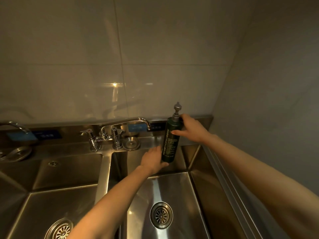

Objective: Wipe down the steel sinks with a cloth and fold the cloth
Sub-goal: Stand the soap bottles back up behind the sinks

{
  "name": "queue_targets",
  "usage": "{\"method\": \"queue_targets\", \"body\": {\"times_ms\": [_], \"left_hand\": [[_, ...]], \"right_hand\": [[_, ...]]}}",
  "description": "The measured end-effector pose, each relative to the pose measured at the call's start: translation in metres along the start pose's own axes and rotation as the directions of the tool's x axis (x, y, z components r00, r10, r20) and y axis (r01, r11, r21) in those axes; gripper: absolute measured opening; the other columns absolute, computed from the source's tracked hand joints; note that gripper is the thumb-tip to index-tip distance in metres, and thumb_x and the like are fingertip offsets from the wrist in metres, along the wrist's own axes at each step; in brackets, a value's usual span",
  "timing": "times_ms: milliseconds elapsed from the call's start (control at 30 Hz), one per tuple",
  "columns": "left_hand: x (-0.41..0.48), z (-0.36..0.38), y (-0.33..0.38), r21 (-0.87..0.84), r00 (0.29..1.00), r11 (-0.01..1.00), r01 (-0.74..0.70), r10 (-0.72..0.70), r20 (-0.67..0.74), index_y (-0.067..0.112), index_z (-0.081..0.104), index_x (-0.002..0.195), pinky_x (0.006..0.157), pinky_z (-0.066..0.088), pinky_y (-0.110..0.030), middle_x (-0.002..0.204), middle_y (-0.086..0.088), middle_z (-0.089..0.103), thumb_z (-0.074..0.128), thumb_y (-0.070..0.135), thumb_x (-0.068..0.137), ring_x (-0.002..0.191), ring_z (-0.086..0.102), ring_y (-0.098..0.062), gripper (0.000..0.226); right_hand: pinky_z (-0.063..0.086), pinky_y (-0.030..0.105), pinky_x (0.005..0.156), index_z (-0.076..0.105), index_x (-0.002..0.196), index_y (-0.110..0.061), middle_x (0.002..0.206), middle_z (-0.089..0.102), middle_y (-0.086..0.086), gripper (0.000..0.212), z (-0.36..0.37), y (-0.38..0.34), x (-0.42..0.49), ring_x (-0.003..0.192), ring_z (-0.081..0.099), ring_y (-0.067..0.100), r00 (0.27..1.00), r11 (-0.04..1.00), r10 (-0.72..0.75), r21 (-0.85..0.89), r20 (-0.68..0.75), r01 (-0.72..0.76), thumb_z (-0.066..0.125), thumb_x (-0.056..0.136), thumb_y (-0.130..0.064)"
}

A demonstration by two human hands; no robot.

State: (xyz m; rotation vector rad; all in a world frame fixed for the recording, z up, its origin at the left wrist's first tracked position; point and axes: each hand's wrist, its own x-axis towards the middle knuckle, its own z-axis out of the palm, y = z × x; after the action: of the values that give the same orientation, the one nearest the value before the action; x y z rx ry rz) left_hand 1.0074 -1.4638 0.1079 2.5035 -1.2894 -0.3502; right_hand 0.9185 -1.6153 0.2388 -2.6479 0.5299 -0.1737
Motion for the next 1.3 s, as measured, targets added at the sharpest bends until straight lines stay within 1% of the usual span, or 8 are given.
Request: {"method": "queue_targets", "body": {"times_ms": [67,167,367,567,767,967,1100,1300], "left_hand": [[-0.018,-0.001,-0.001,-0.064,1.0,0.998,-0.004,0.002,-0.022,0.016,0.037,0.134,0.097,0.044,-0.036,0.131,-0.005,0.052,0.072,0.047,0.076,0.119,0.05,-0.021,0.074],[-0.05,-0.003,-0.008,-0.11,1.0,0.994,0.0,-0.003,-0.026,0.017,0.04,0.129,0.09,0.049,-0.035,0.125,-0.004,0.056,0.071,0.048,0.076,0.112,0.056,-0.02,0.069],[-0.13,-0.012,-0.038,-0.045,1.0,0.999,0.002,-0.001,0.026,0.013,0.041,0.124,0.084,0.051,-0.037,0.118,-0.007,0.062,0.067,0.058,0.074,0.103,0.062,-0.025,0.073],[-0.221,-0.027,-0.081,0.067,0.999,0.997,0.03,-0.029,-0.014,0.012,0.042,0.122,0.082,0.05,-0.036,0.112,-0.008,0.064,0.066,0.063,0.071,0.101,0.062,-0.026,0.076],[-0.296,-0.045,-0.112,0.038,0.997,0.997,0.07,-0.069,-0.044,0.017,0.04,0.128,0.082,0.051,-0.035,0.114,-0.006,0.065,0.069,0.058,0.071,0.101,0.063,-0.025,0.076],[-0.37,-0.055,-0.135,-0.033,0.984,0.986,0.165,-0.167,-0.058,0.018,0.041,0.126,0.084,0.052,-0.039,0.119,-0.004,0.061,0.07,0.059,0.07,0.105,0.06,-0.024,0.075],[-0.422,-0.06,-0.146,-0.112,0.974,0.971,0.213,-0.22,-0.055,0.024,0.045,0.125,0.087,0.051,-0.041,0.121,0.0,0.06,0.069,0.059,0.072,0.106,0.059,-0.02,0.067],[-0.485,-0.081,-0.17,-0.157,0.92,0.938,0.308,-0.336,-0.202,0.02,0.049,0.118,0.085,0.05,-0.038,0.113,0.002,0.062,0.063,0.059,0.079,0.1,0.06,-0.016,0.058]], "right_hand": [[0.046,0.043,0.096,0.043,0.128,-0.01,0.128,0.054,0.009,0.057,0.0,-0.016,-0.018,0.115,0.054,0.023,0.999,1.0,-0.027,0.014,0.024,0.027,0.068,0.083,-0.036],[0.045,0.035,0.097,0.041,0.132,-0.011,0.132,0.052,0.008,0.057,0.003,-0.045,-0.046,0.118,0.053,0.021,0.999,0.998,-0.035,0.056,0.031,0.034,0.067,0.085,-0.031],[0.043,0.02,0.079,0.043,0.131,-0.013,0.128,0.053,0.005,0.054,0.028,-0.111,-0.108,0.097,0.052,0.005,0.999,0.989,-0.032,0.147,0.011,0.03,0.067,0.086,-0.029],[0.051,0.034,0.086,0.048,0.124,-0.017,0.12,0.056,0.003,0.051,0.067,-0.186,-0.164,0.101,0.057,0.015,0.998,0.983,-0.055,0.178,0.002,0.054,0.071,0.082,-0.034],[0.039,0.018,0.07,0.048,0.117,-0.02,0.112,0.053,-0.004,0.05,0.084,-0.252,-0.202,0.091,0.049,0.005,0.991,0.979,-0.133,0.156,-0.001,0.131,0.074,0.078,-0.038],[0.05,0.035,0.088,0.047,0.121,-0.016,0.124,0.057,0.002,0.056,0.1,-0.306,-0.233,0.109,0.056,0.015,0.973,0.964,-0.23,0.141,0.032,0.224,0.074,0.078,-0.038],[0.05,0.035,0.089,0.046,0.123,-0.016,0.127,0.056,0.003,0.057,0.114,-0.338,-0.253,0.111,0.056,0.017,0.955,0.952,-0.289,0.127,0.066,0.28,0.073,0.079,-0.039],[0.048,0.034,0.089,0.044,0.128,-0.017,0.128,0.055,0.003,0.063,0.138,-0.393,-0.271,0.114,0.054,0.018,0.899,0.903,-0.429,0.04,0.083,0.427,0.072,0.078,-0.043]]}}
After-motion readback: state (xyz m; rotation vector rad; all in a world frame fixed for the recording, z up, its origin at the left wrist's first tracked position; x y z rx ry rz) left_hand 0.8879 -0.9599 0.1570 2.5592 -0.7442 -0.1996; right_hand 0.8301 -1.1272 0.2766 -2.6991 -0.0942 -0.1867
